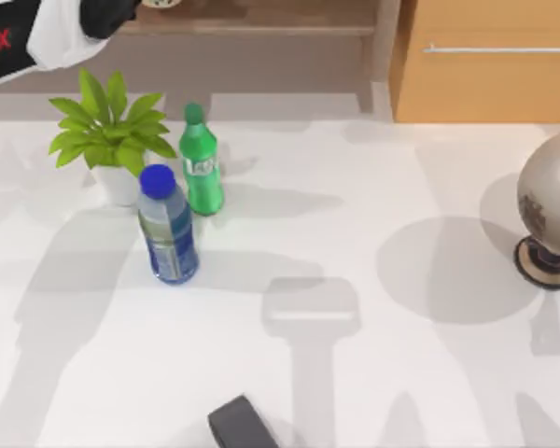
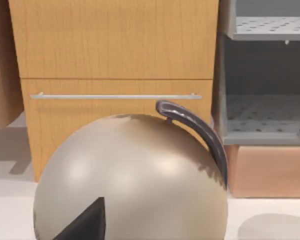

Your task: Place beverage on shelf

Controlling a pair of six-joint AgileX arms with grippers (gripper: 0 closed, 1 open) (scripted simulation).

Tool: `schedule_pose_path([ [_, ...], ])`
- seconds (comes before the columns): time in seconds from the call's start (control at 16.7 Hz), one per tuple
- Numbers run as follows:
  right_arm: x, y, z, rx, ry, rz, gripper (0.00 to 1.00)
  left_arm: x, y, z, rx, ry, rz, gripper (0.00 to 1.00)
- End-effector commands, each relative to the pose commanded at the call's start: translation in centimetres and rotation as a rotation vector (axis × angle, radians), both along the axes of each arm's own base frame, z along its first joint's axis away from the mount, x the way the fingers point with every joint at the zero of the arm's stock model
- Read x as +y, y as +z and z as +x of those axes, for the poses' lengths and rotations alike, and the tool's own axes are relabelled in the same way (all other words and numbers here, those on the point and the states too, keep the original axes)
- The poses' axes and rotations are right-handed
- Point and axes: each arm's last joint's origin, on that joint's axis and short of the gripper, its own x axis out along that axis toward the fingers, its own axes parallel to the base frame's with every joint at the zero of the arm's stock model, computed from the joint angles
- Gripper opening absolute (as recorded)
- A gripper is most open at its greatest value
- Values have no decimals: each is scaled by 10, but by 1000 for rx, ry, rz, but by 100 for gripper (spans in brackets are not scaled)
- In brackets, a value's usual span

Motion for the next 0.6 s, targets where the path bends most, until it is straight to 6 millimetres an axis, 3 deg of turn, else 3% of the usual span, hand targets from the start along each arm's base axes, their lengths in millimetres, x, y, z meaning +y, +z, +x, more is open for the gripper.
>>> schedule_pose_path([
  [0.54,0,0,0,0,0,0,100,0,0,0,0,0,0,98],
  [0.6,0,0,0,0,0,0,100,0,0,0,0,0,0,100],
])
